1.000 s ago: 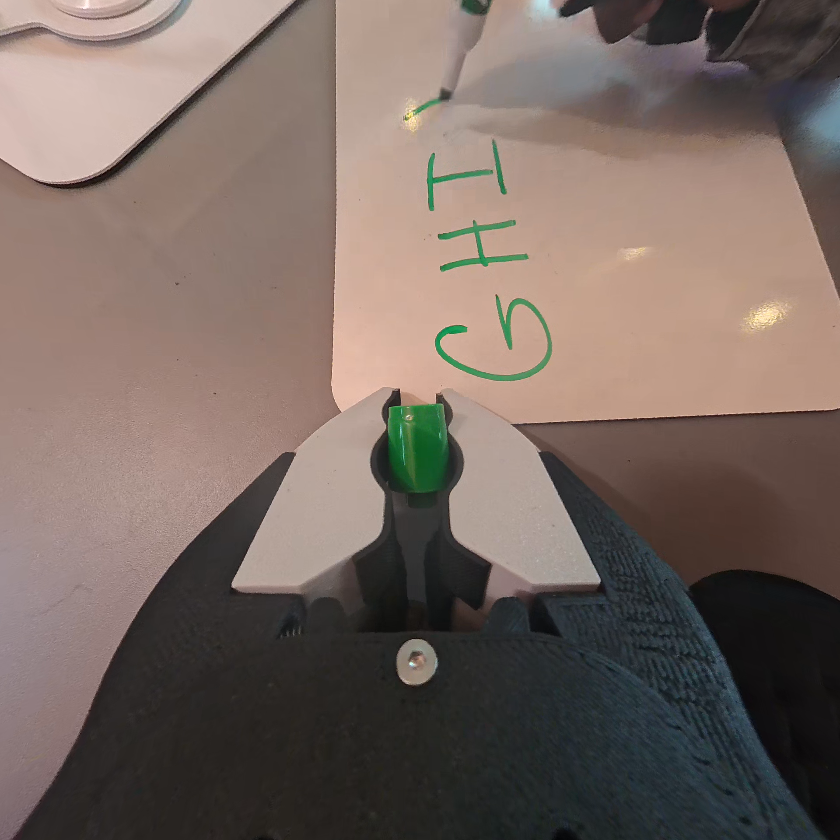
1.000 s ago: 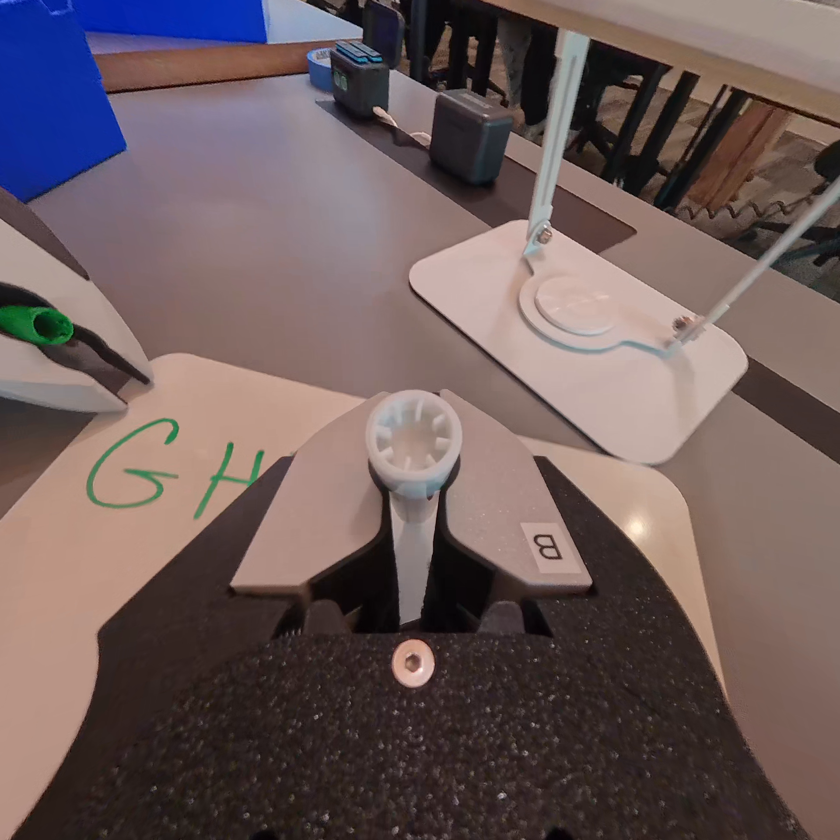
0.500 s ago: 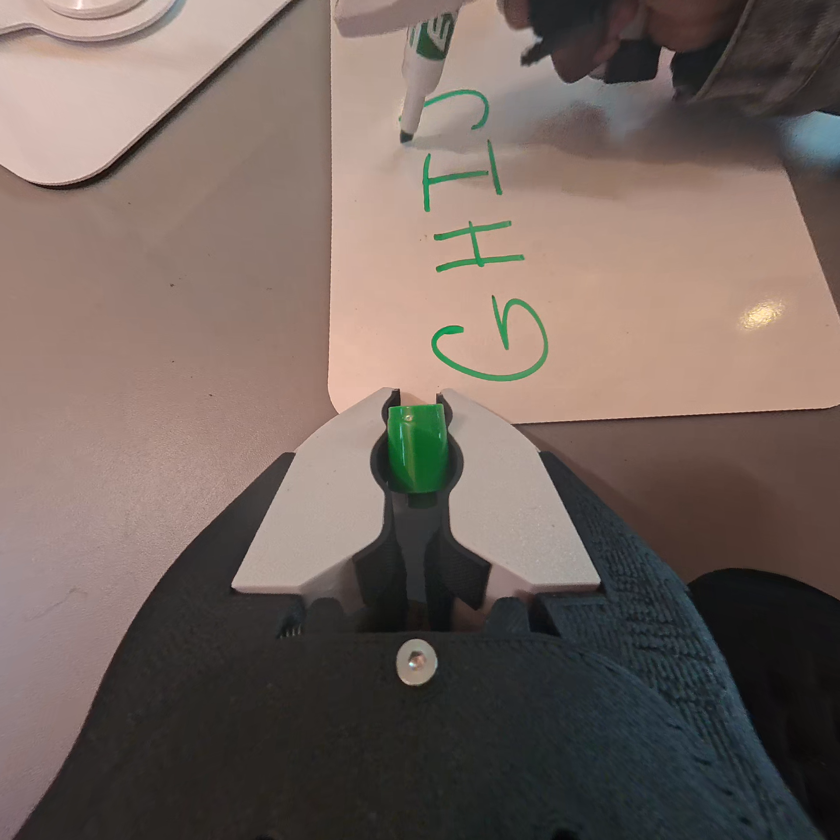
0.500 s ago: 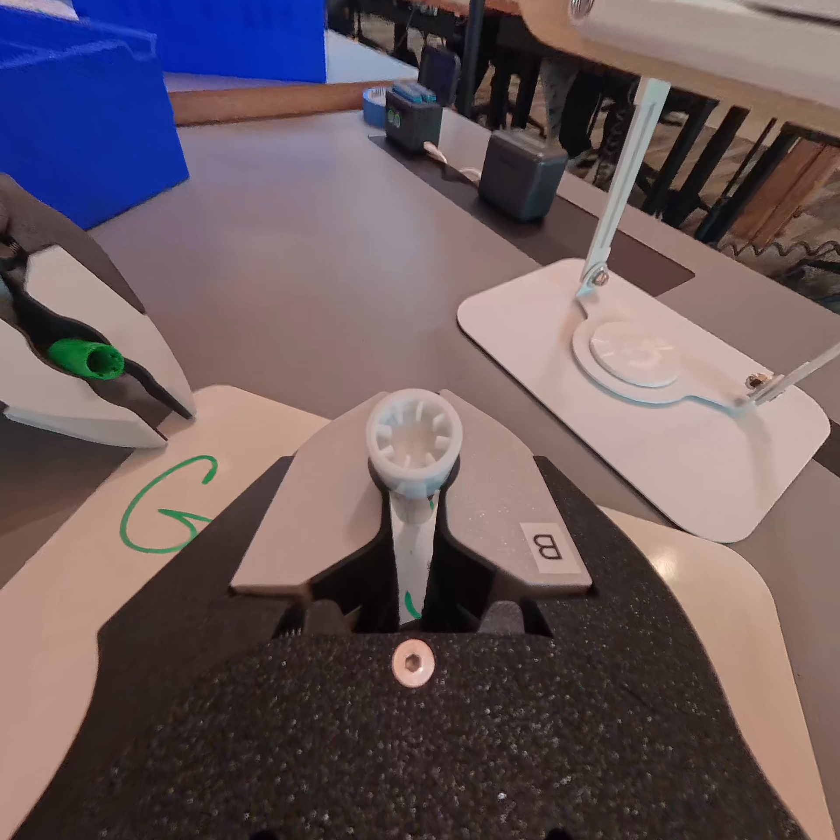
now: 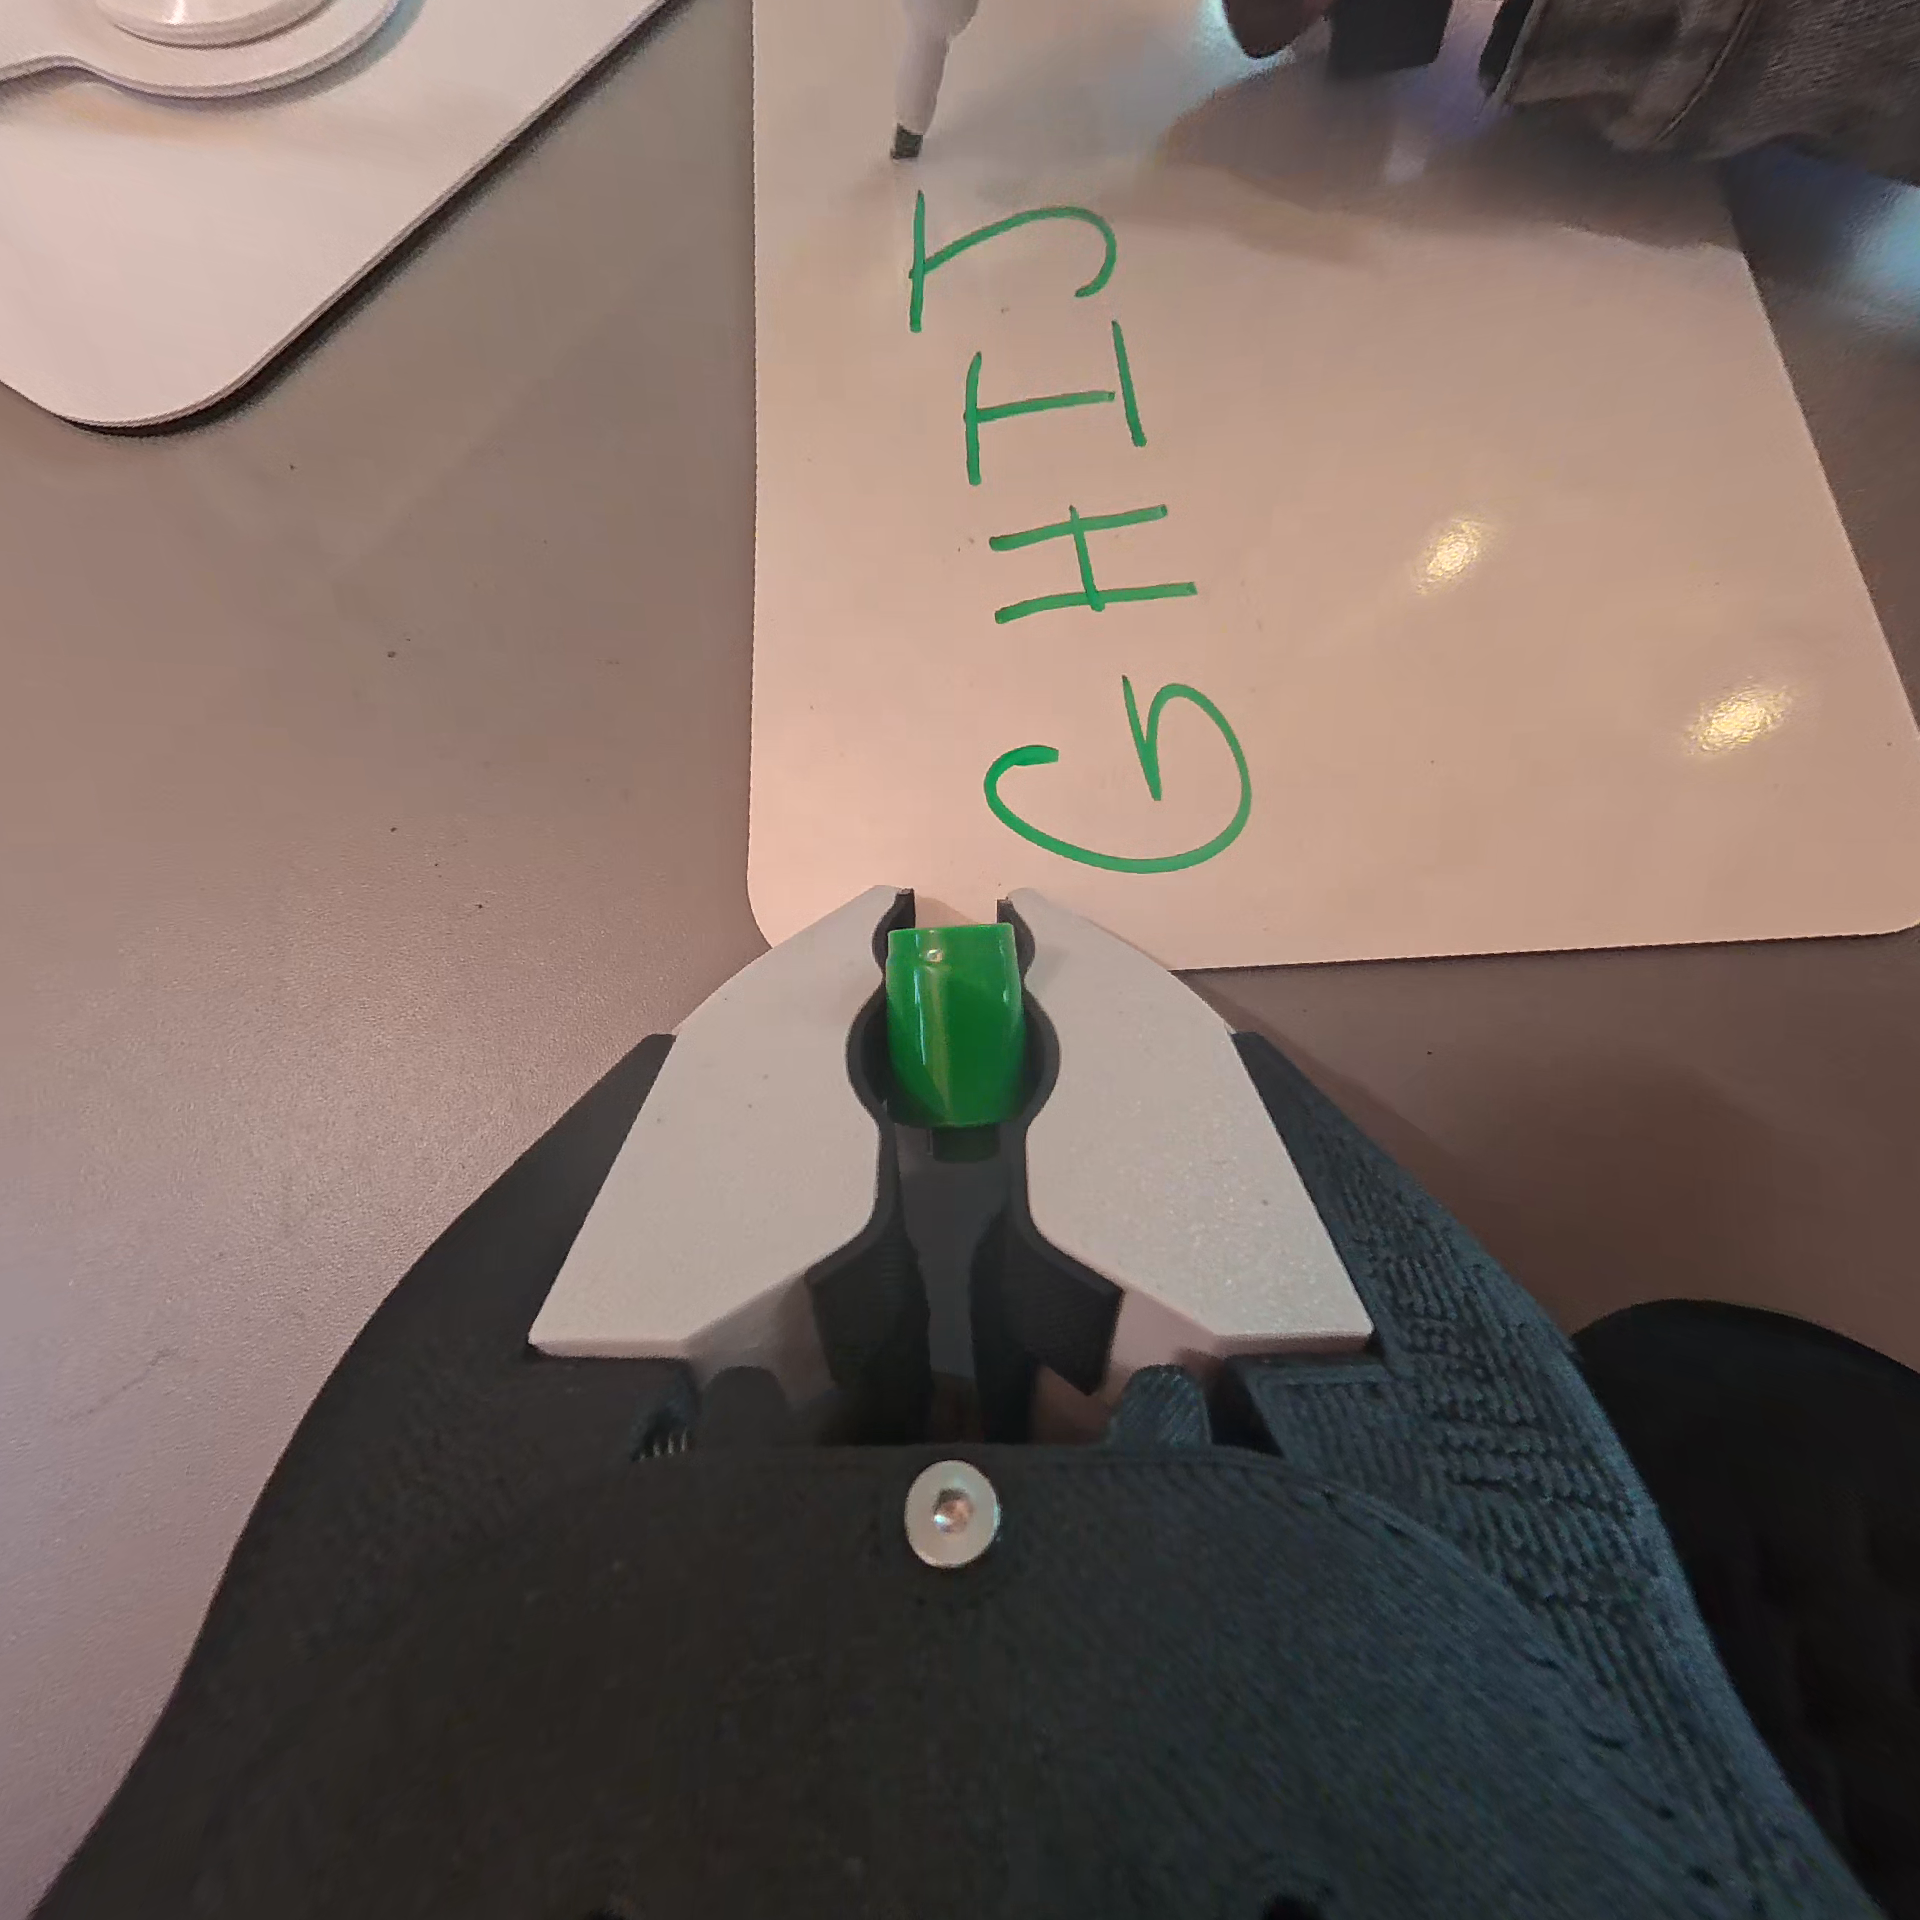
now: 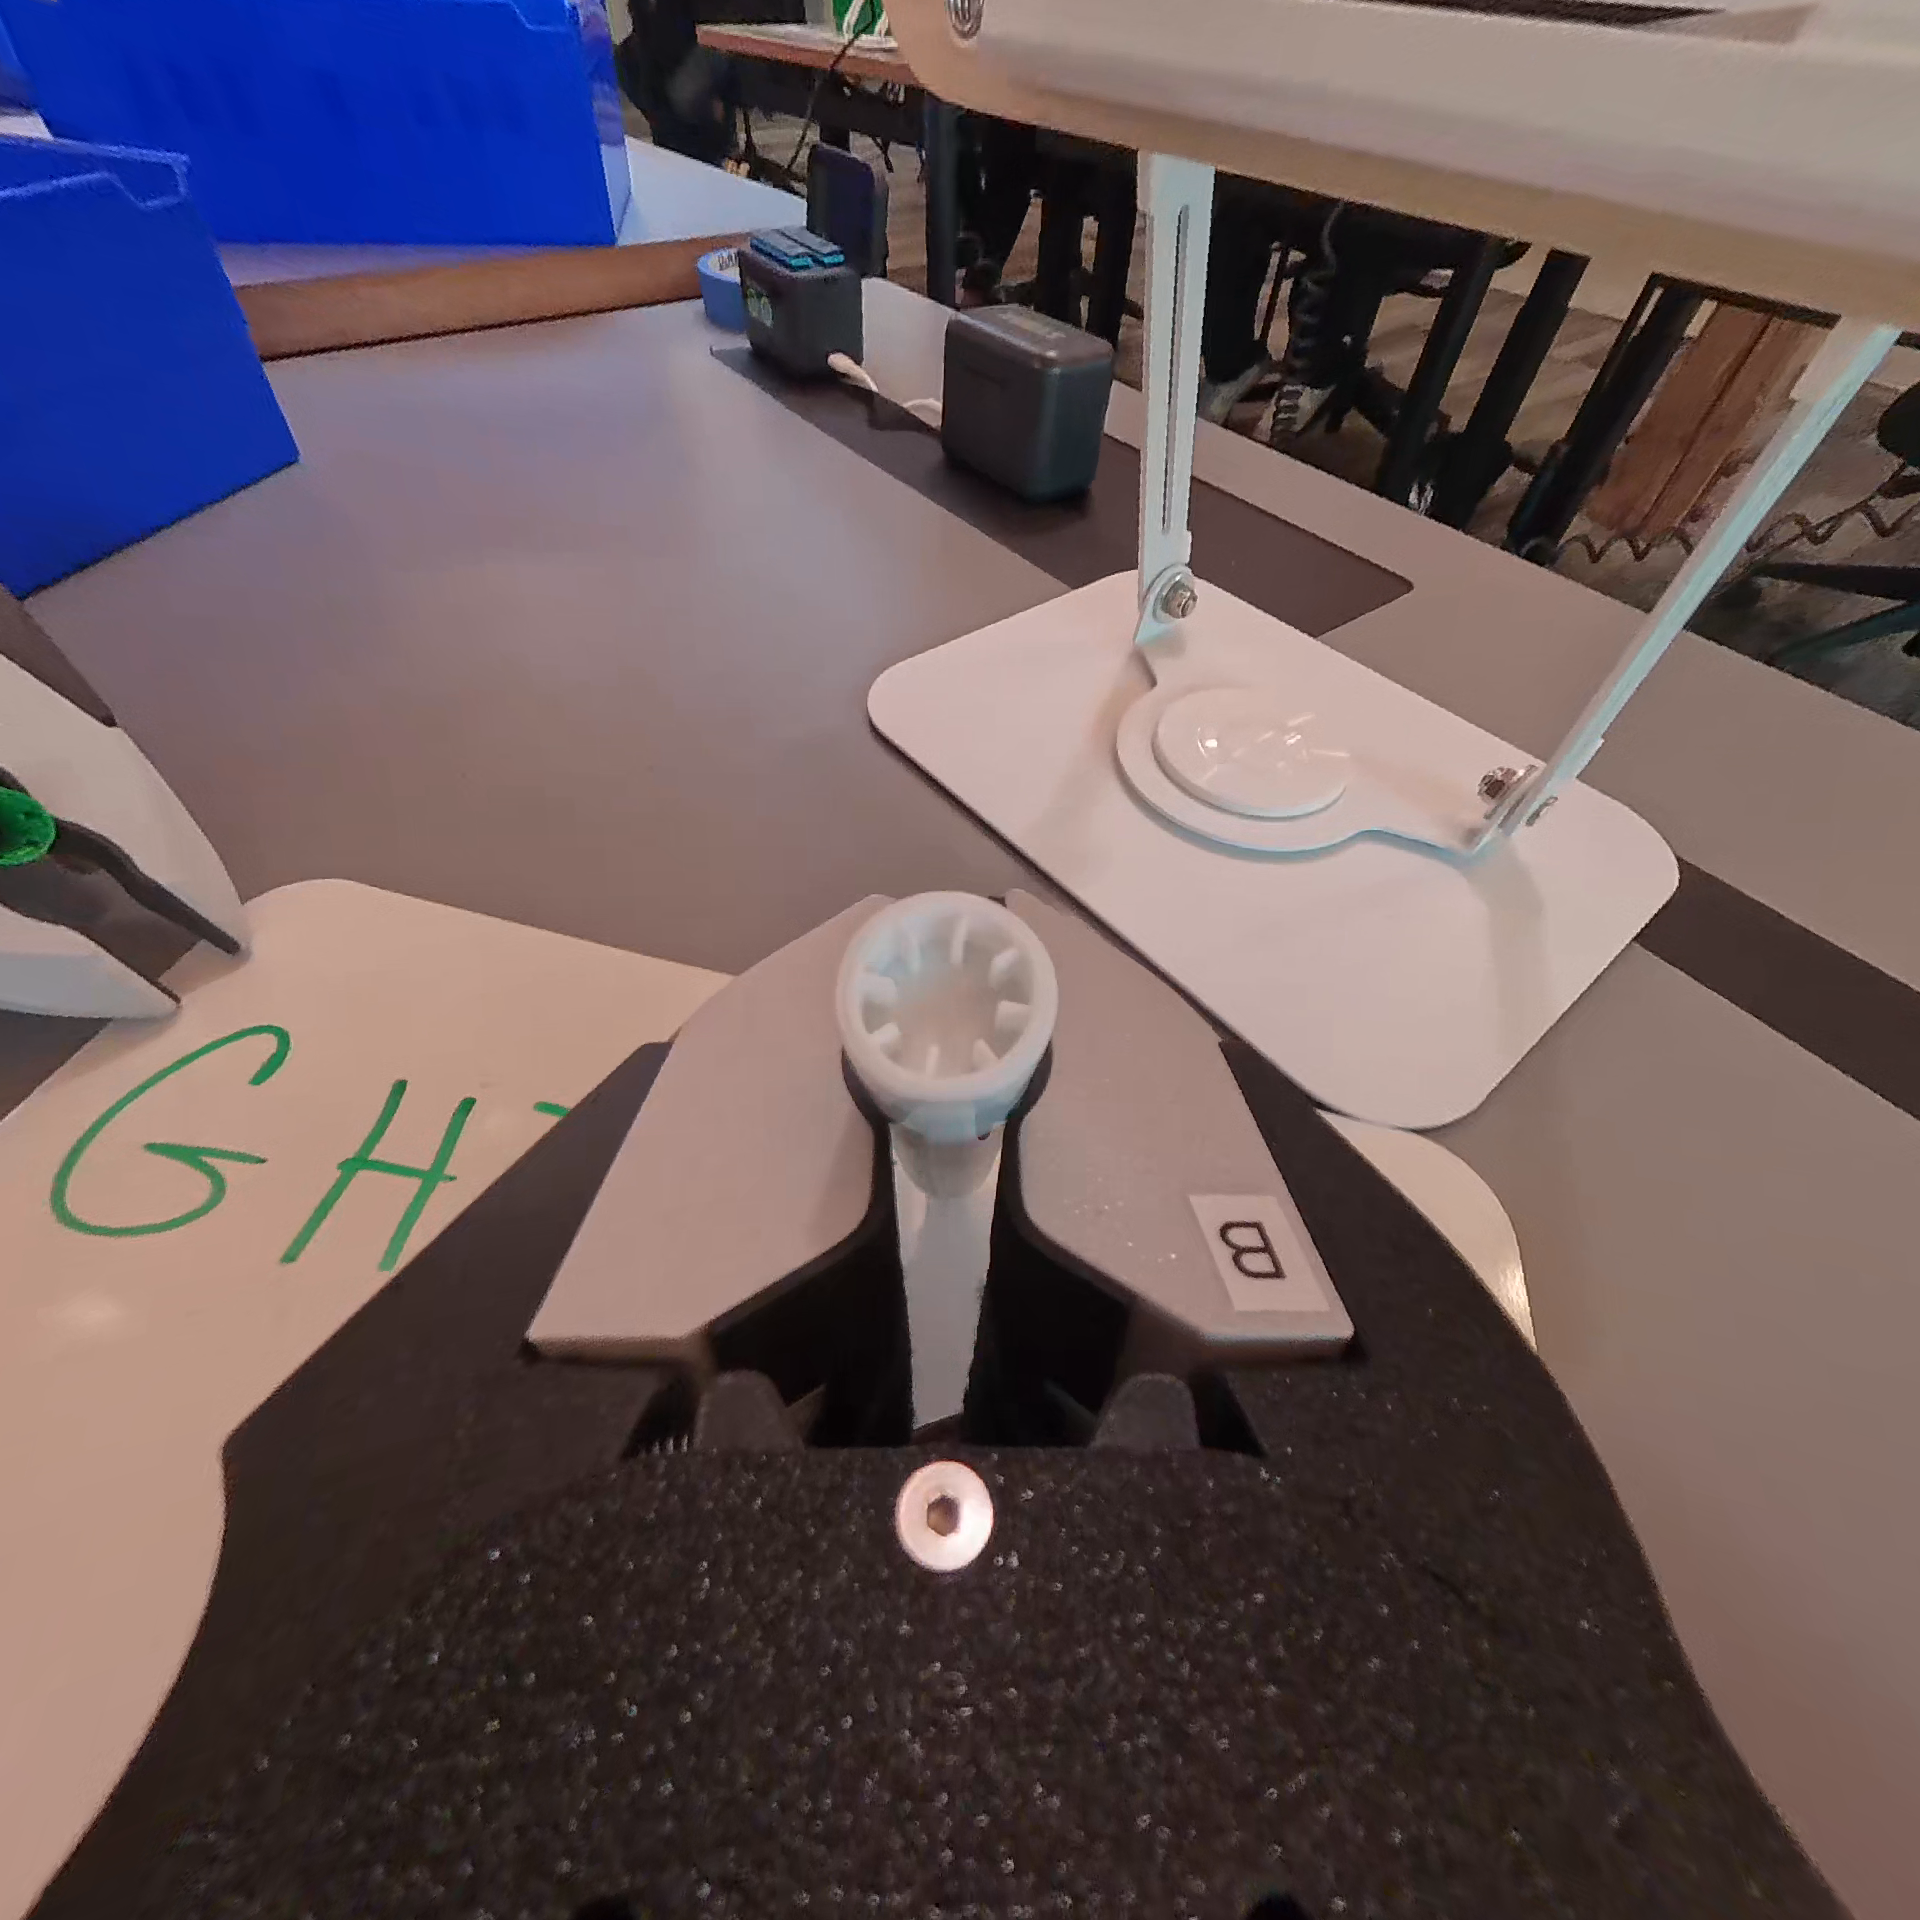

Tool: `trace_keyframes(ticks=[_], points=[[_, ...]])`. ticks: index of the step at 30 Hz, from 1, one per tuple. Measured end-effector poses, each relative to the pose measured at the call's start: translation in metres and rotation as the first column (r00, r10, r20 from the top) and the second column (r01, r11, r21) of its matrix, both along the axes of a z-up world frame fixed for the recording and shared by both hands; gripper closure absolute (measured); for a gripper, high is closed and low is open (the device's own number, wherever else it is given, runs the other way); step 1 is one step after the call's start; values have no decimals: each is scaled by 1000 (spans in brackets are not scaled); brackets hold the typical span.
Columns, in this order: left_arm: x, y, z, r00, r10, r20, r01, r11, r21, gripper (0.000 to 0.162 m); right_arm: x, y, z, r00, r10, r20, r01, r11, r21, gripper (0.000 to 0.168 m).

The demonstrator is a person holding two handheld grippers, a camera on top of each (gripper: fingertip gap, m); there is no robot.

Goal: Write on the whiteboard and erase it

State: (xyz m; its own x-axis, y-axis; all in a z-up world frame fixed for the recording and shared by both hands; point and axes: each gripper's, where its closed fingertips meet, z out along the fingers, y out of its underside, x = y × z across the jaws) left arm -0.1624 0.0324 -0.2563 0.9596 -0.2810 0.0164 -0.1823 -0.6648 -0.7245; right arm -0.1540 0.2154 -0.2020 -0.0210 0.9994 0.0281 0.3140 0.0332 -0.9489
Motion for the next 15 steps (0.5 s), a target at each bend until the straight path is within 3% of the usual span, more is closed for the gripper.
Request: trace_keyframes(ticks=[7, 15], points=[[0, 0, 0, 1000, 3, 4, -3, 1000, -2, 145, 33, -4, -1, 999, -2, 40, 1, 1000, 2, 153], [0, 0, 0, 1000, 1, -4, -1, 1000, 0, 146, 0, 19, 6, 1000, -30, -1, 30, 999, 18, 153]])
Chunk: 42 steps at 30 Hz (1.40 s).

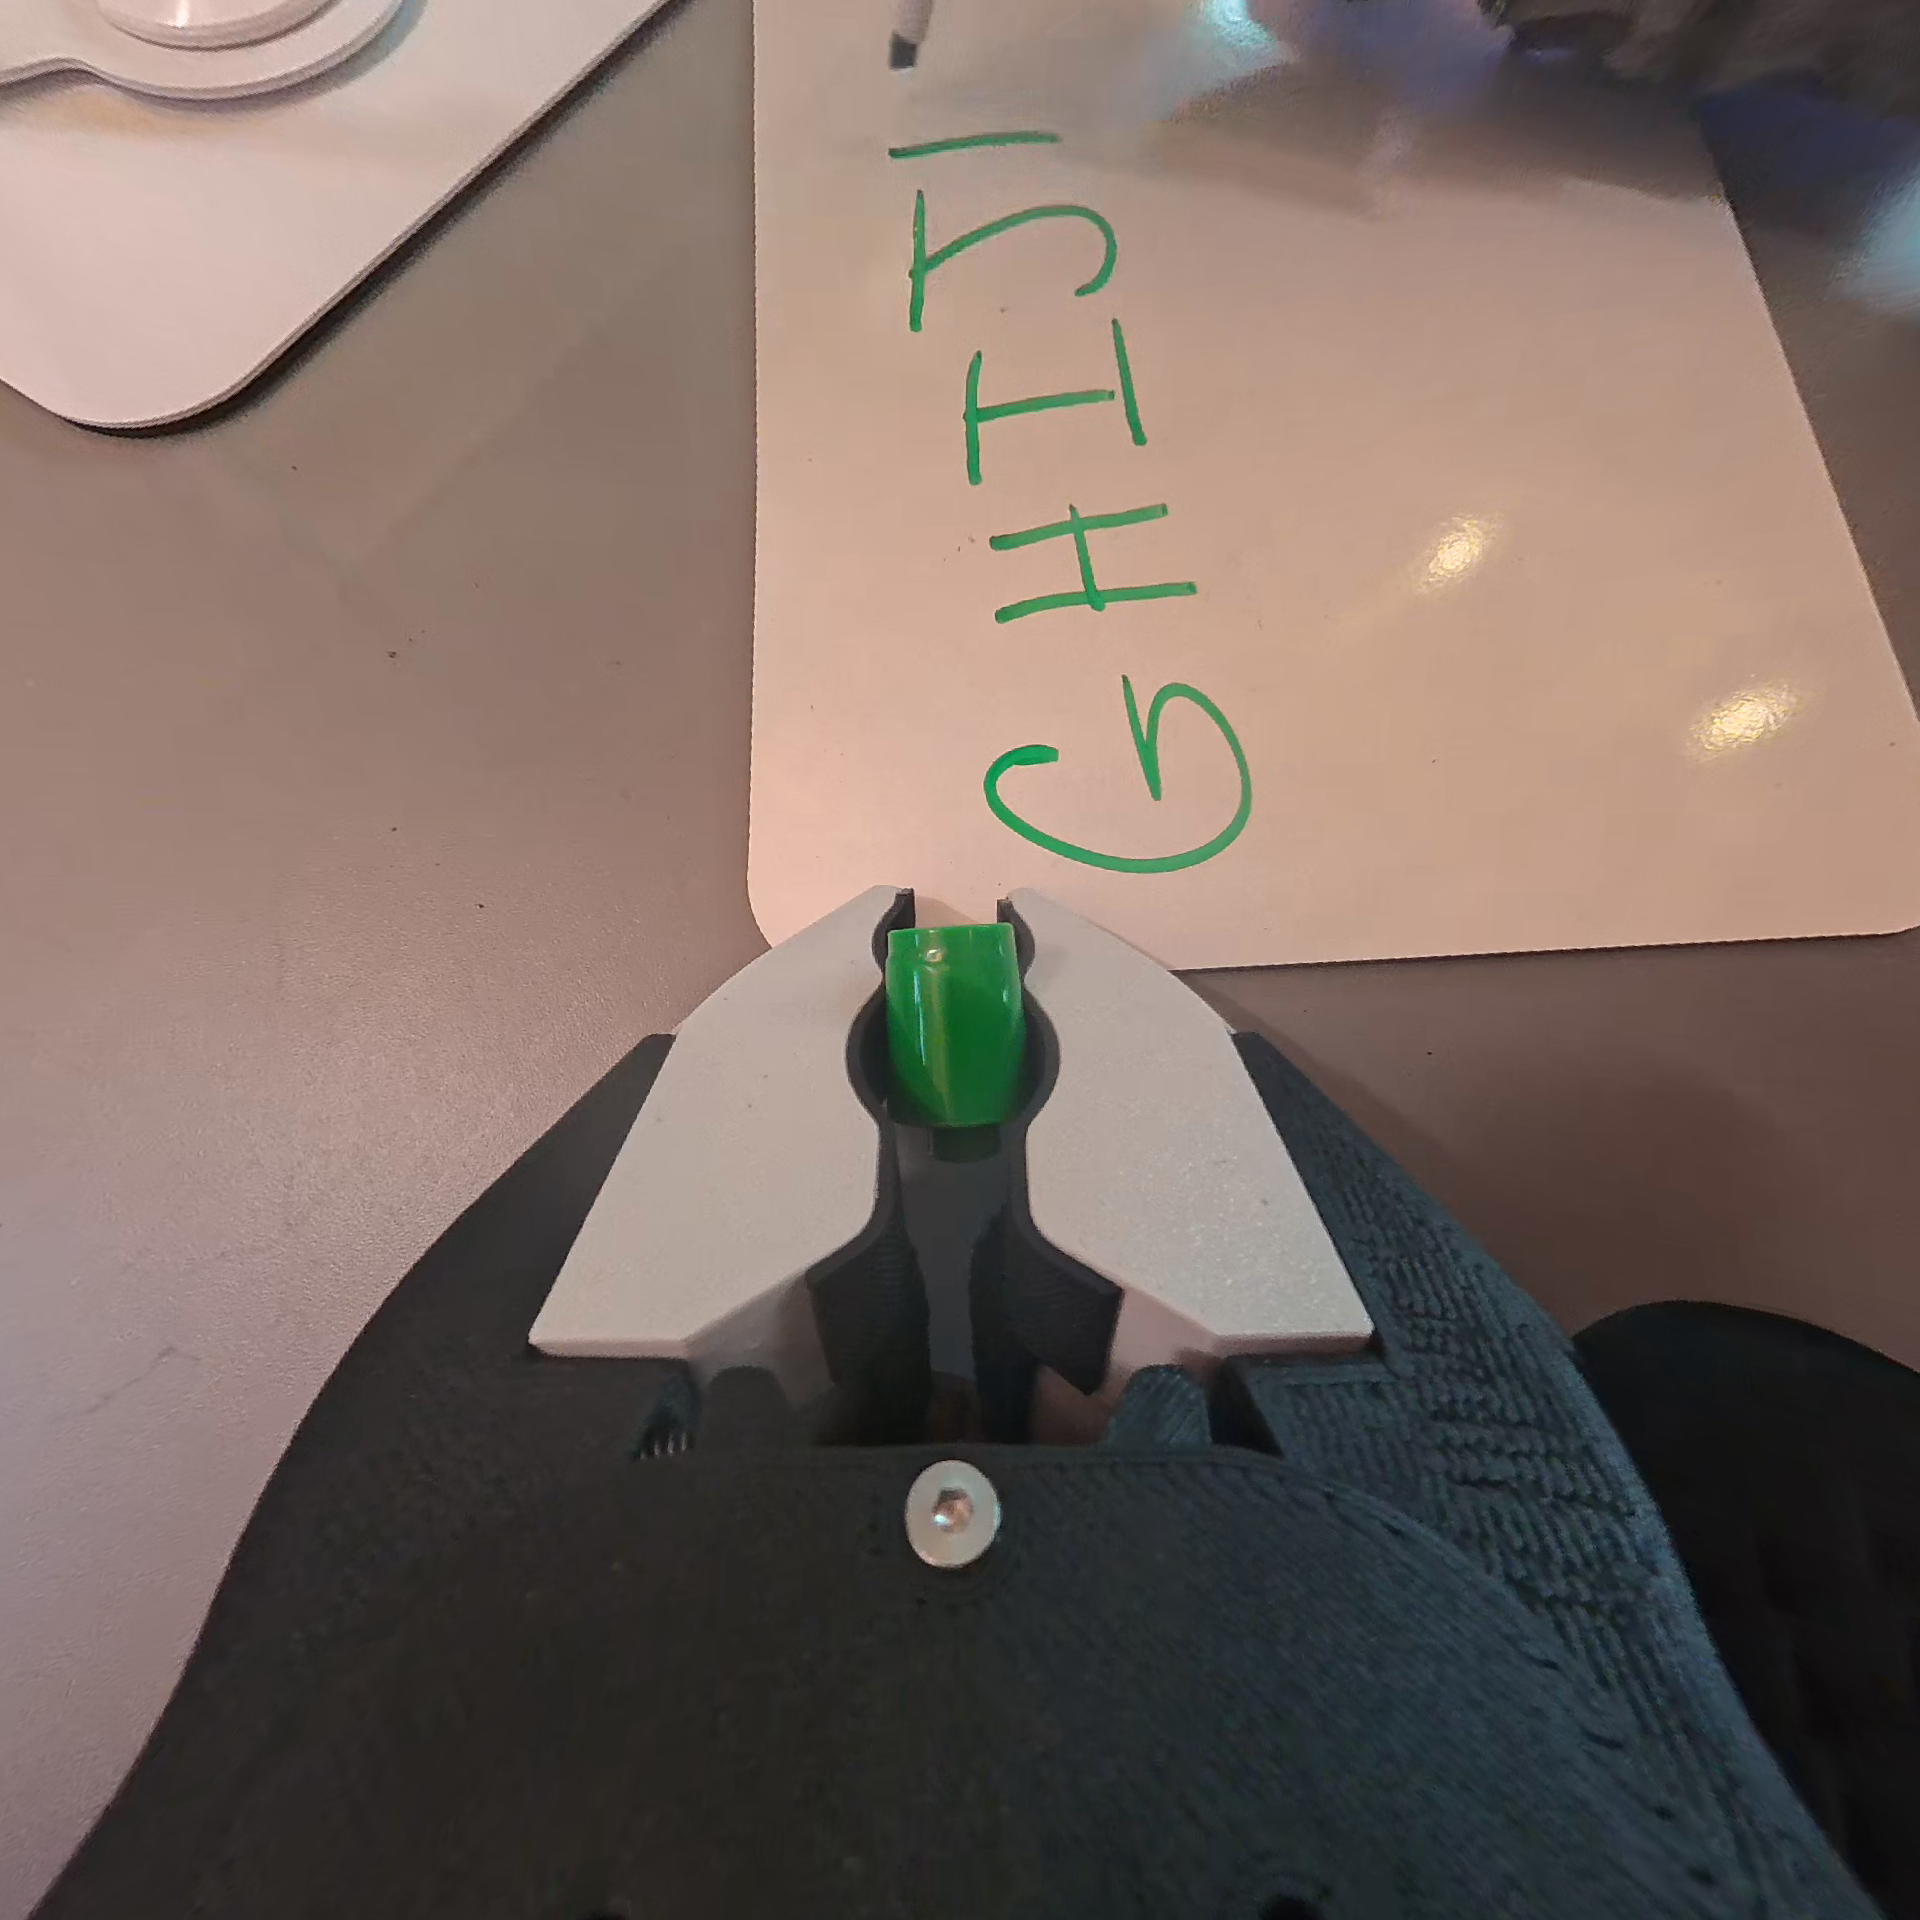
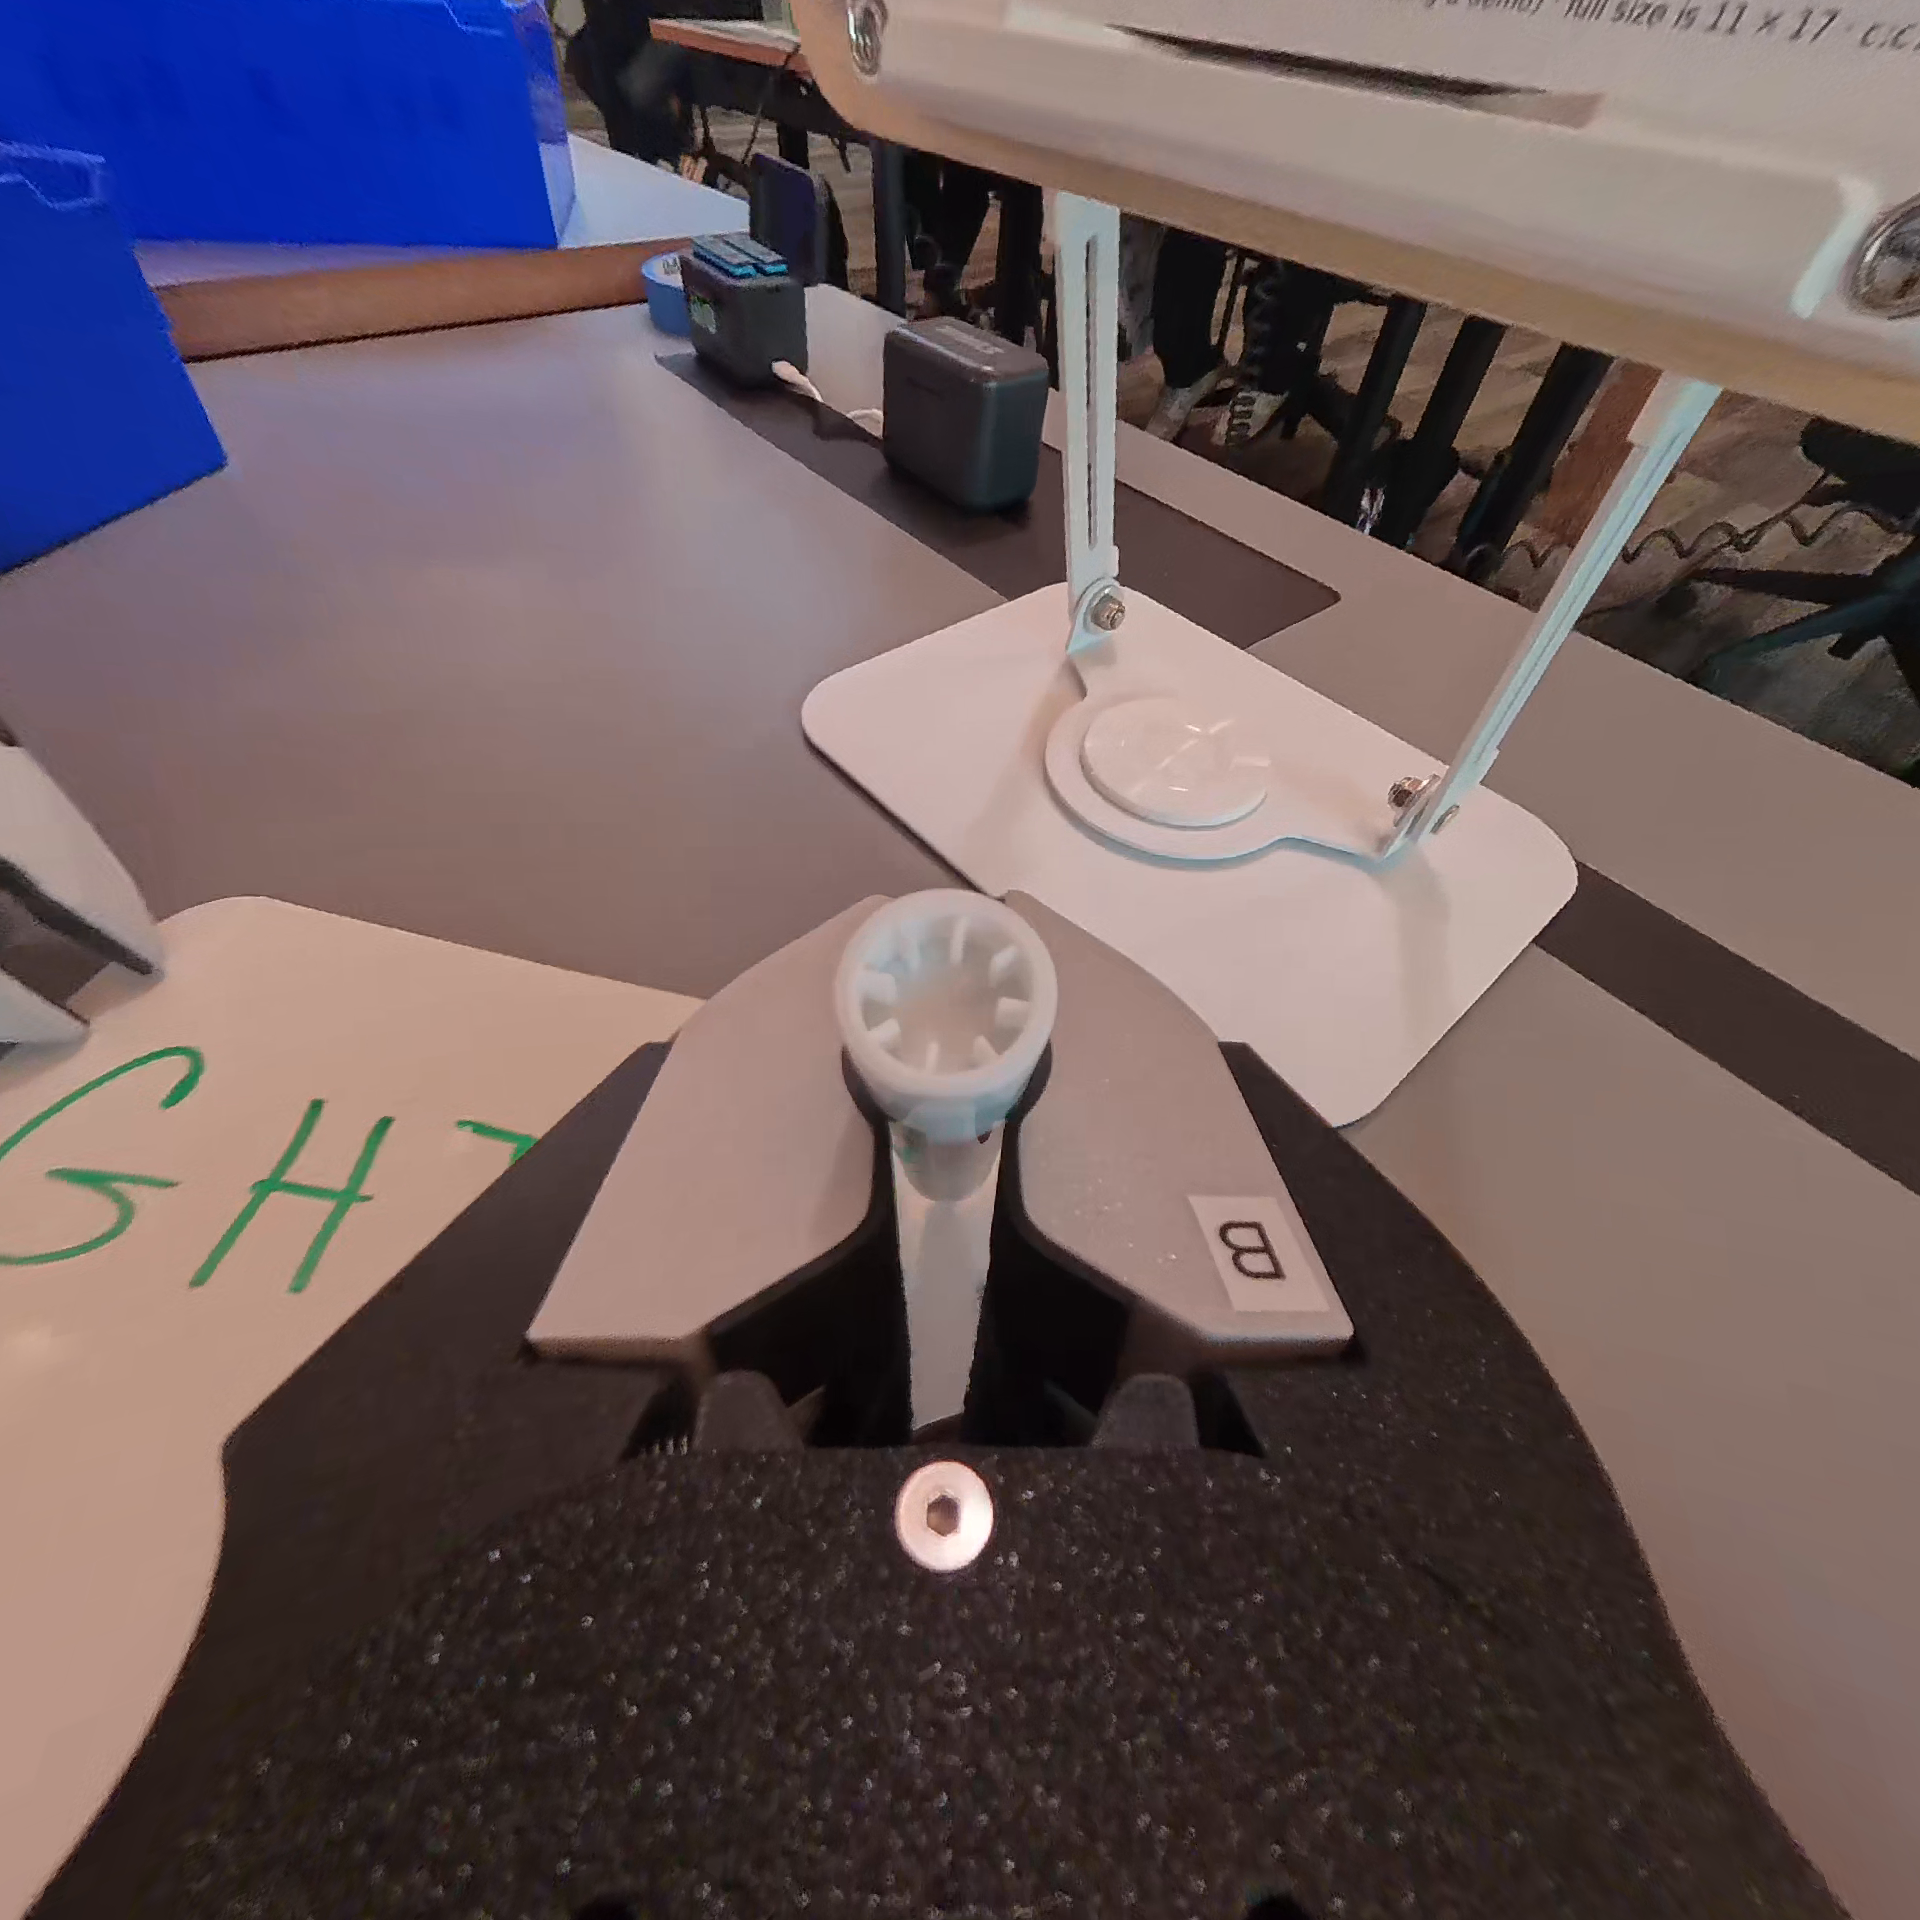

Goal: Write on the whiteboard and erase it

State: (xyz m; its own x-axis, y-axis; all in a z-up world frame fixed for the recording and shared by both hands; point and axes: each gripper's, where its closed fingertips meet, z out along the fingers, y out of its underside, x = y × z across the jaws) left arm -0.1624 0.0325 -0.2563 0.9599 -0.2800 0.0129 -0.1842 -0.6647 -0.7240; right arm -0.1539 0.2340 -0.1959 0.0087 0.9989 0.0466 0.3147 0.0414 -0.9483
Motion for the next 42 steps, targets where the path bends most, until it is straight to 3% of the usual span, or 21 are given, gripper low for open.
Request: trace_keyframes(ticks=[9, 17, 20, 27, 36, 40, 42], points=[[0, 0, 0, 1000, -2, 1, 2, 1000, -3, 146, 18, -16, -7, 1000, 1, 31, -1, 1000, -9, 153], [1, 0, 0, 1000, -4, 4, 4, 1000, -2, 145, 39, 6, -7, 997, -64, 53, 64, 998, -1, 153], [1, 0, 0, 1000, -6, -1, 6, 1000, -1, 145, 28, 9, 6, 998, -58, -27, 58, 998, -13, 153], [1, 0, 0, 1000, -5, 9, 5, 1000, -1, 145, 1, 20, -4, 999, -30, 19, 29, 999, 15, 153], [2, -1, 0, 1000, -8, 8, 8, 1000, -3, 146, 35, 13, -8, 998, -51, 47, 50, 999, 22, 153], [3, 0, 0, 1000, -15, 13, 15, 1000, -2, 145, 39, 38, -8, 988, -136, 77, 131, 989, 67, 153], [3, 0, 0, 1000, -15, 12, 15, 1000, -2, 145, 39, 36, 6, 991, -133, -15, 133, 991, 6, 153]])
